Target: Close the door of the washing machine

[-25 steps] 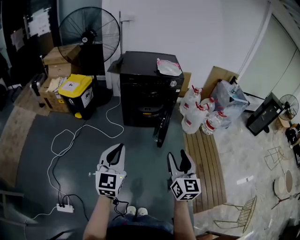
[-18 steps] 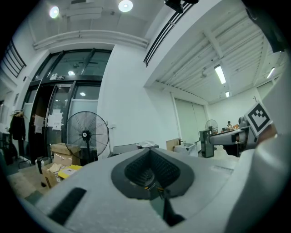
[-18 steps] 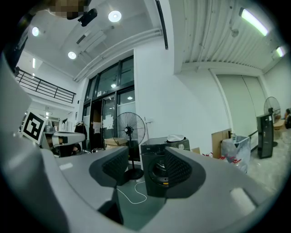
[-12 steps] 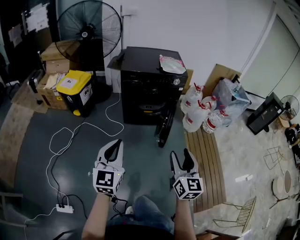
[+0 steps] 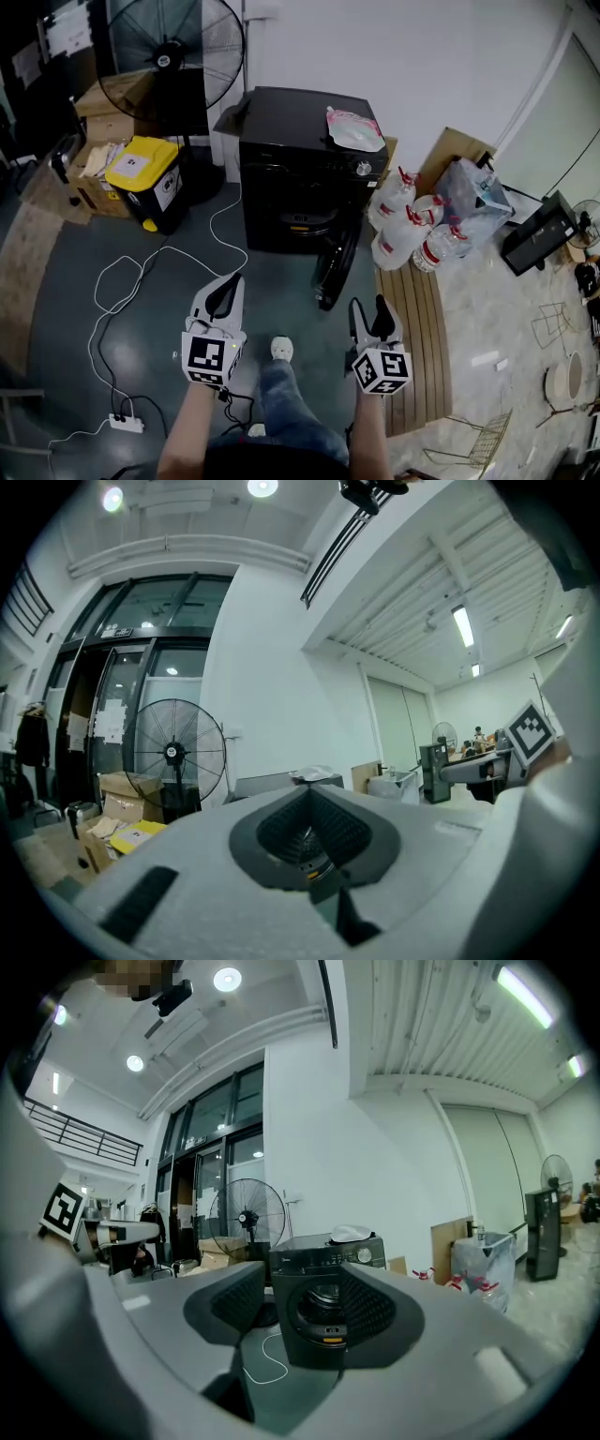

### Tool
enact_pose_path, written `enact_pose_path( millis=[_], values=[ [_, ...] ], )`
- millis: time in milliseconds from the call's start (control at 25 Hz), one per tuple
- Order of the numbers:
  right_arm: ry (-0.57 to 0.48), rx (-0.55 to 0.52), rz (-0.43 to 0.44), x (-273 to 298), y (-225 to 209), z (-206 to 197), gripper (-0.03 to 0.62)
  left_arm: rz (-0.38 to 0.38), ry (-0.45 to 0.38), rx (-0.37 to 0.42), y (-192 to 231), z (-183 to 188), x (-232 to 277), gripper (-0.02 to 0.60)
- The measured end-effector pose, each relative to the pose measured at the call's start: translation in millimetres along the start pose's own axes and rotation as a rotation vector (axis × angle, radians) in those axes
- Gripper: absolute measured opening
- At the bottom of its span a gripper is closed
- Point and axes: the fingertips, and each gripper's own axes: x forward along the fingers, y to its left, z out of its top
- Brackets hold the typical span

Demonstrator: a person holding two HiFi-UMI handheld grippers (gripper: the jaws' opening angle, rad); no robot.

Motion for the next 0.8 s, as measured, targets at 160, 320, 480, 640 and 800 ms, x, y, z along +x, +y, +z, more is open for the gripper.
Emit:
enact_pose_path(
  millis=[160, 320, 480, 640, 800],
  values=[
    [0.03, 0.004, 0.005, 63.9, -26.9, -8.7, 0.241, 0.028, 0.016, -0.01, 27.5, -7.1, 56.4, 0.008],
    [0.075, 0.013, 0.019, 129.4, -50.7, -19.1, 0.241, 0.052, 0.04, -0.02, 53.2, -16.1, 118.1, 0.008],
    [0.124, 0.03, 0.022, 188.4, -73.9, -29.9, 0.242, 0.066, 0.049, -0.046, 73.9, -19.5, 182.7, 0.008],
    [0.168, 0.028, 0.034, 230.0, -93.0, -43.9, 0.242, 0.063, 0.049, -0.054, 82.8, -23.6, 229.5, 0.008],
    [0.216, 0.042, 0.031, 247.7, -105.9, -63.5, 0.242, 0.043, 0.068, -0.045, 85.4, -29.3, 252.4, 0.008]
  ],
)
